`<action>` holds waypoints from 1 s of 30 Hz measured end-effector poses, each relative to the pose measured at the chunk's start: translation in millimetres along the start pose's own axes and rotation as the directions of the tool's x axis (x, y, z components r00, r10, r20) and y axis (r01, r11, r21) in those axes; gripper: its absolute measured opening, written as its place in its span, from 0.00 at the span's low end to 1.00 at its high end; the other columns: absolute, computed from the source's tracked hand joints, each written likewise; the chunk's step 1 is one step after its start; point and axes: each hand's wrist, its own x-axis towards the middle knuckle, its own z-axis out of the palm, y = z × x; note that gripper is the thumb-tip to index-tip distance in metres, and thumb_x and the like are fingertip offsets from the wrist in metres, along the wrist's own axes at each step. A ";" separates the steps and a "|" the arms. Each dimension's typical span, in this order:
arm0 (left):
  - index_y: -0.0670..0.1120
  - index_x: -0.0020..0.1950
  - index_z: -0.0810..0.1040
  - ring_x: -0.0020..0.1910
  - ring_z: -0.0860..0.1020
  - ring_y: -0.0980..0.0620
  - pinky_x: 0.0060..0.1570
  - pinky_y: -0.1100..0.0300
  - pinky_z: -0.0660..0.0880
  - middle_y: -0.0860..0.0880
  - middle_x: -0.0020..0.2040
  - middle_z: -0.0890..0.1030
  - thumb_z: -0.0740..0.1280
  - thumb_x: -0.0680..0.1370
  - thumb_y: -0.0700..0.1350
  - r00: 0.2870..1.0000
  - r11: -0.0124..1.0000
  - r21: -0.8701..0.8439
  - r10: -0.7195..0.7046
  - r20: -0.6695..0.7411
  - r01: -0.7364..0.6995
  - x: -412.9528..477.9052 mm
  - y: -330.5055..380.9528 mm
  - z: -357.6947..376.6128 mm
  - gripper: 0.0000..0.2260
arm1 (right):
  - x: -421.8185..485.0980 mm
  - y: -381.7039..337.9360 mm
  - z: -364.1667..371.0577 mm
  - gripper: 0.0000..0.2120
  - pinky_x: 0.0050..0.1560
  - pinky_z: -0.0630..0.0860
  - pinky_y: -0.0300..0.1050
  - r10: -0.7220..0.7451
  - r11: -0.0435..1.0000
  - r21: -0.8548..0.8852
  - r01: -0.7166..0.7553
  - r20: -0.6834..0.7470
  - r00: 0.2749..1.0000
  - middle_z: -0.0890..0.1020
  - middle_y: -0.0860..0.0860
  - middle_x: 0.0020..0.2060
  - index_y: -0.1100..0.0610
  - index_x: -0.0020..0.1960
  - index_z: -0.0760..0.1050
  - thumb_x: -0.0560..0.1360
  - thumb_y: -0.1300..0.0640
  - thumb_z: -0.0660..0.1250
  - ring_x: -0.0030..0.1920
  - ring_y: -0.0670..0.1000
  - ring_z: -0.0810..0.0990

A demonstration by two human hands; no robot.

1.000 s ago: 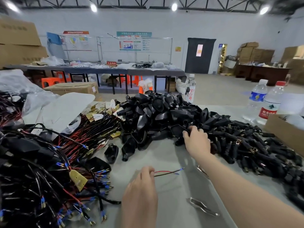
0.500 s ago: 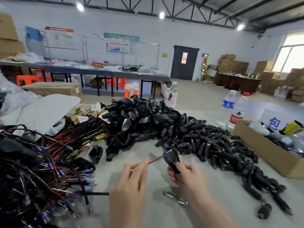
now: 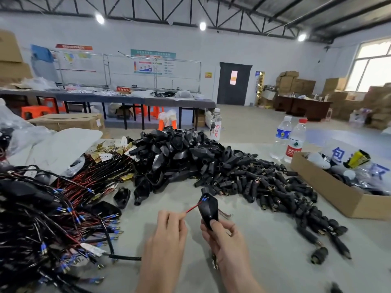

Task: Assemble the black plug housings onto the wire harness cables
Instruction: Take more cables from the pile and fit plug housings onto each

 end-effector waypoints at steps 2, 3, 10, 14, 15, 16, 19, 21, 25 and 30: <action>0.45 0.43 0.77 0.24 0.76 0.46 0.18 0.54 0.71 0.48 0.39 0.74 0.77 0.69 0.37 0.996 0.995 -0.043 -0.086 0.001 0.086 0.9 -3.0 4.2 0.10 | 1.0 2.2 0.9 0.07 0.42 0.81 0.41 -0.029 0.997 -0.076 0.030 0.022 0.999 0.86 0.61 0.41 0.65 0.51 0.73 0.76 0.66 0.69 0.43 0.55 0.87; 0.45 0.44 0.77 0.26 0.78 0.46 0.20 0.51 0.74 0.48 0.40 0.75 0.77 0.70 0.37 0.993 0.991 -0.061 -0.117 -0.015 0.115 1.5 -4.5 5.6 0.10 | 0.7 3.3 1.4 0.07 0.43 0.81 0.43 -0.041 0.991 -0.127 0.046 0.043 0.998 0.86 0.60 0.41 0.65 0.50 0.72 0.76 0.66 0.70 0.42 0.55 0.87; 0.51 0.44 0.78 0.37 0.77 0.60 0.34 0.58 0.76 0.61 0.39 0.75 0.75 0.72 0.38 0.981 0.948 -0.271 -0.189 -0.046 0.170 1.0 -9.5 18.0 0.10 | -0.2 9.3 3.8 0.15 0.38 0.79 0.42 -0.136 0.923 -0.338 0.185 0.162 0.977 0.85 0.56 0.34 0.58 0.41 0.64 0.74 0.67 0.71 0.37 0.52 0.84; 0.56 0.43 0.78 0.32 0.75 0.58 0.32 0.69 0.70 0.56 0.38 0.77 0.73 0.74 0.40 0.976 0.878 -0.431 -0.214 0.041 0.211 -2.0 -8.7 24.9 0.10 | 1.9 10.8 4.0 0.16 0.35 0.78 0.39 -0.161 0.919 -0.337 0.205 0.155 0.975 0.84 0.56 0.32 0.59 0.40 0.65 0.73 0.65 0.73 0.36 0.52 0.82; 0.56 0.43 0.78 0.30 0.75 0.57 0.32 0.68 0.71 0.54 0.36 0.78 0.72 0.75 0.40 0.968 0.849 -0.468 -0.244 0.059 0.243 -2.4 -8.0 25.8 0.10 | 2.0 10.6 4.1 0.16 0.35 0.78 0.39 -0.164 0.919 -0.335 0.209 0.156 0.974 0.83 0.57 0.32 0.59 0.39 0.65 0.73 0.65 0.73 0.36 0.52 0.82; 0.55 0.43 0.78 0.29 0.75 0.56 0.32 0.65 0.73 0.53 0.34 0.79 0.71 0.76 0.41 0.957 0.815 -0.506 -0.280 0.081 0.281 -2.0 -7.3 26.3 0.09 | 2.1 10.8 4.2 0.16 0.34 0.78 0.39 -0.169 0.917 -0.337 0.215 0.162 0.972 0.83 0.58 0.33 0.59 0.39 0.65 0.73 0.64 0.74 0.36 0.52 0.82; 0.52 0.45 0.77 0.27 0.78 0.50 0.32 0.58 0.76 0.48 0.28 0.79 0.68 0.79 0.43 0.906 0.663 -0.634 -0.393 0.159 0.399 2.6 -6.0 23.6 0.05 | 1.0 12.5 3.8 0.17 0.35 0.78 0.42 -0.190 0.900 -0.359 0.245 0.183 0.965 0.83 0.61 0.34 0.57 0.38 0.65 0.73 0.63 0.74 0.35 0.52 0.79; 0.48 0.48 0.77 0.27 0.78 0.51 0.32 0.62 0.75 0.46 0.27 0.79 0.66 0.80 0.43 0.868 0.546 -0.708 -0.457 0.196 0.447 6.8 -7.0 20.5 0.02 | 0.0 14.4 4.3 0.17 0.37 0.77 0.43 -0.199 0.890 -0.371 0.265 0.207 0.958 0.84 0.61 0.37 0.56 0.39 0.65 0.72 0.63 0.74 0.35 0.52 0.78; 0.43 0.48 0.78 0.30 0.78 0.53 0.35 0.60 0.77 0.49 0.30 0.80 0.66 0.80 0.39 0.842 0.437 -0.757 -0.466 0.271 0.486 9.6 -5.6 20.4 0.03 | -2.0 16.4 5.9 0.20 0.42 0.80 0.47 -0.201 0.884 -0.375 0.280 0.236 0.951 0.86 0.54 0.39 0.46 0.55 0.70 0.72 0.61 0.75 0.37 0.49 0.81; 0.44 0.49 0.80 0.39 0.82 0.55 0.41 0.66 0.77 0.49 0.40 0.85 0.66 0.80 0.39 0.847 0.422 -0.742 -0.362 0.389 0.521 6.6 -5.0 20.6 0.04 | 0.6 14.6 2.5 0.19 0.41 0.82 0.43 -0.216 0.859 -0.408 0.308 0.256 0.942 0.85 0.49 0.39 0.45 0.56 0.76 0.71 0.62 0.75 0.39 0.46 0.83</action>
